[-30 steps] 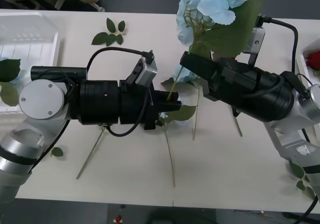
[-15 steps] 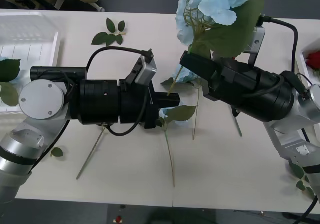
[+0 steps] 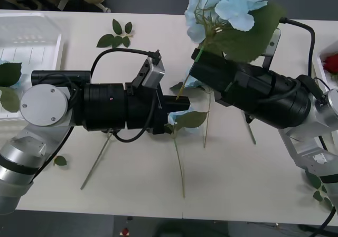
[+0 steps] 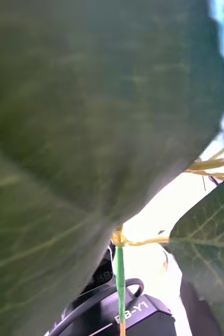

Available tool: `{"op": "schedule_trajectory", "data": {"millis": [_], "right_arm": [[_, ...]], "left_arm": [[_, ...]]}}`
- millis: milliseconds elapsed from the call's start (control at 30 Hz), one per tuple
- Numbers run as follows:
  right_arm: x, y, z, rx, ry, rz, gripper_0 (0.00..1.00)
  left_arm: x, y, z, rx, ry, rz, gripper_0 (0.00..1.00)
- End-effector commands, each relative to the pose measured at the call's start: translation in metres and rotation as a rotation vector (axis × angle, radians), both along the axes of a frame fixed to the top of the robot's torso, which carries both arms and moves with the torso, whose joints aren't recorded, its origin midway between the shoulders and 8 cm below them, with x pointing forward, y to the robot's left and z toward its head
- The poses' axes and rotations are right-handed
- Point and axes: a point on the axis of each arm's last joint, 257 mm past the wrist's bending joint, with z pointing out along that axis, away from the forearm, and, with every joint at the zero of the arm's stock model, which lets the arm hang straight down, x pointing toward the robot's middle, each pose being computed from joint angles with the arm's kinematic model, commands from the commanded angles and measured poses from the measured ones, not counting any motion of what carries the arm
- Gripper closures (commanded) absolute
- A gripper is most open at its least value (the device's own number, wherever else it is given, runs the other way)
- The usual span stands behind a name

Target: Put the red flowers into the right box and the blue flowers into the left box

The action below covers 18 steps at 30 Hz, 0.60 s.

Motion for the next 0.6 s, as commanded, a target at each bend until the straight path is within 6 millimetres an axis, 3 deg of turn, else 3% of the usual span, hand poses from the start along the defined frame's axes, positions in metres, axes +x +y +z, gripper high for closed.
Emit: {"op": "schedule_trajectory", "data": {"millis": [33, 200, 533, 600], "right_arm": [[-0.007, 0.012, 0.018, 0.015, -0.061, 0.027, 0.25], [-0.006, 0.011, 0.019, 0.016, -0.064, 0.025, 0.24], [-0.004, 0.005, 0.017, -0.003, -0.066, 0.014, 0.24], [-0.001, -0.001, 0.012, -0.029, -0.062, 0.003, 0.24]], "left_arm": [[0.010, 0.012, 0.013, 0.026, -0.048, 0.014, 1.00], [0.022, 0.039, 0.007, 0.078, -0.058, 0.053, 1.00], [0.053, 0.149, -0.006, 0.136, 0.103, 0.189, 1.00], [0.061, 0.182, -0.005, 0.173, 0.110, 0.236, 1.00]]}}
